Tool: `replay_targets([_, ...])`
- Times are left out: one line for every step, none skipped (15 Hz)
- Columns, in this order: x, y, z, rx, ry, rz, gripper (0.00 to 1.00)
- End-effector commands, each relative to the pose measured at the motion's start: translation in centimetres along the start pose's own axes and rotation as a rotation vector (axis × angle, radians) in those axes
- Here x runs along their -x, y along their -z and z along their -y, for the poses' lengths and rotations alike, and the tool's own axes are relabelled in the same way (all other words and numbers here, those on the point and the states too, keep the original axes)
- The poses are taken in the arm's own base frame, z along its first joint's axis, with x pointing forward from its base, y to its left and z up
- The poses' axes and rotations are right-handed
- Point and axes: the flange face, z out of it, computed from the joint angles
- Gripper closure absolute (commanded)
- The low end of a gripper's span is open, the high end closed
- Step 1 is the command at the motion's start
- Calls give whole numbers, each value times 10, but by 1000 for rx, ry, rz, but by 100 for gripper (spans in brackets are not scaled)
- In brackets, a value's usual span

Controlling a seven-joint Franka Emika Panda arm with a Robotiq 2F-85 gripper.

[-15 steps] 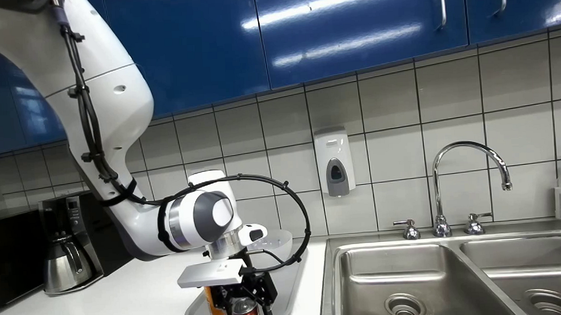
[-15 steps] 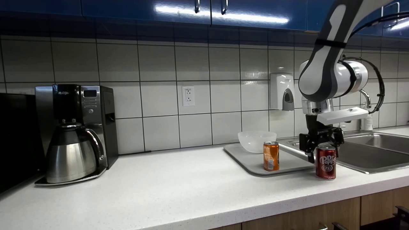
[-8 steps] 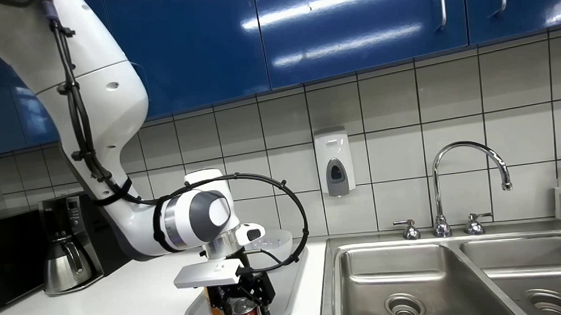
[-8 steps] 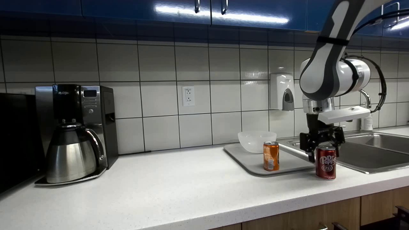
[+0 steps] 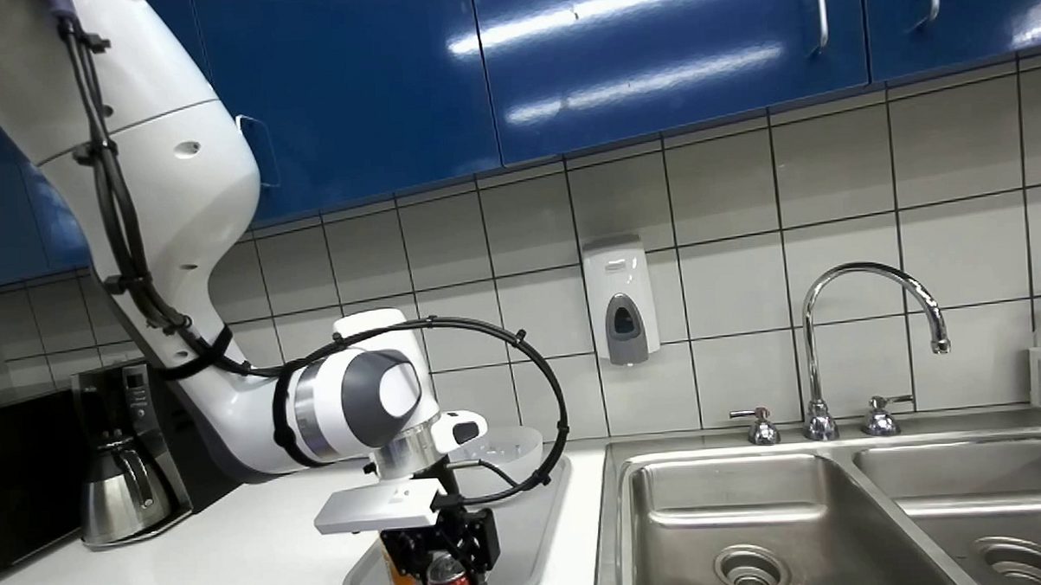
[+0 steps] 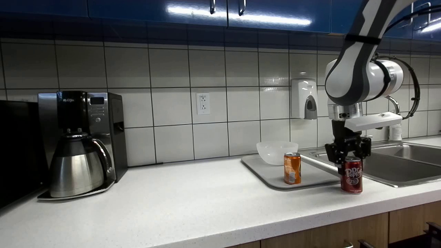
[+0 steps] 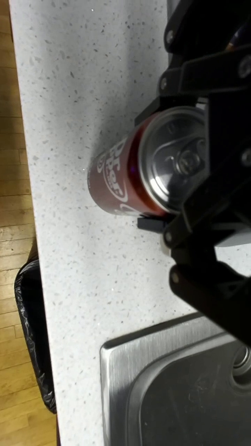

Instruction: Put the orange and red cans on the tray

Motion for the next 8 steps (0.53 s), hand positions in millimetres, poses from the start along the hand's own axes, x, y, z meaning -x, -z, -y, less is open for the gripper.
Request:
replay_targets([11, 10, 1, 5, 0, -9, 62])
replay_targets([11, 10, 1, 5, 0, -9, 62])
replay_targets([12, 12, 1, 5, 1, -14, 62])
replay_targets([12, 14, 1, 4, 1, -19, 62])
replay_targets([11, 17, 1, 4, 1, -26, 62])
replay_targets([10, 20, 1, 4, 1, -35, 62])
replay_targets([9, 23, 0, 3, 0, -42, 62])
replay_targets([8, 27, 0, 3, 0, -51, 62])
